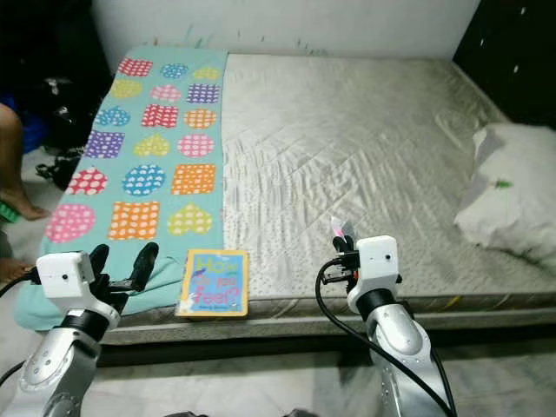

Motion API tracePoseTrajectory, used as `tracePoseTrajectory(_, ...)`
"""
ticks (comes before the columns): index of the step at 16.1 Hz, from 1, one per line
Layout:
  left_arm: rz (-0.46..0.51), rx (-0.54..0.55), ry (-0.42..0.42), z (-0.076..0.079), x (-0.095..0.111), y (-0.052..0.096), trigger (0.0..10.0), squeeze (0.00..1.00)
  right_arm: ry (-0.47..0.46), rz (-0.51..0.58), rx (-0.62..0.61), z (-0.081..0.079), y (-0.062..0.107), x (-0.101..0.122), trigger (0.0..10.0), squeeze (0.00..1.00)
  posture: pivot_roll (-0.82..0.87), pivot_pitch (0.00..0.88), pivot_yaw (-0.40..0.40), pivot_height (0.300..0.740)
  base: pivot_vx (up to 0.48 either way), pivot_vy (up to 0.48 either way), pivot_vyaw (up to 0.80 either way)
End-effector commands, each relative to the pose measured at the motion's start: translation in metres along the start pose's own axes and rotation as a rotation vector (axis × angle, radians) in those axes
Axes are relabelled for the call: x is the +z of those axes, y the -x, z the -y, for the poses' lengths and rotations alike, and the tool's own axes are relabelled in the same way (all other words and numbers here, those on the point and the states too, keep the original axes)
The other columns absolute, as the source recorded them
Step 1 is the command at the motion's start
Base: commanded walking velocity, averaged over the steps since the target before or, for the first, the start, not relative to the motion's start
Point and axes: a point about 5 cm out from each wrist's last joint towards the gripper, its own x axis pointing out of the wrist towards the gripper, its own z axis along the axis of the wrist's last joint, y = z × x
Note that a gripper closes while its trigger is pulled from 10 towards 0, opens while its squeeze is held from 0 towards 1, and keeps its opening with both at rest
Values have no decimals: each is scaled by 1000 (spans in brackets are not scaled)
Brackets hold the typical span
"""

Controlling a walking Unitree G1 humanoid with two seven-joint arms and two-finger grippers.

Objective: Clean up the room

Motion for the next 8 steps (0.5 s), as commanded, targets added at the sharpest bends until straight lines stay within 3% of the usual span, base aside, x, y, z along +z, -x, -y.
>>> tracePoseTrajectory(1, -4, -14, -3, 2, -1, 1, 10000, 0, -1, -5, -7, 3, 2, -2, 10000, 0, -83, 119, -29, 740, 0, 0, 0)
tracePoseTrajectory(5, 8, -42, 3, 4, 0, 2, 10000, 0, 3, -3, -3, 2, 1, -2, 10000, 0, -82, 117, -29, 740, 0, 0, 0)
tracePoseTrajectory(8, 11, -46, 0, 4, 1, 2, 10000, 0, -1, -14, 6, 0, 2, -5, 10000, 0, -79, 120, -27, 740, 275, 0, 0)
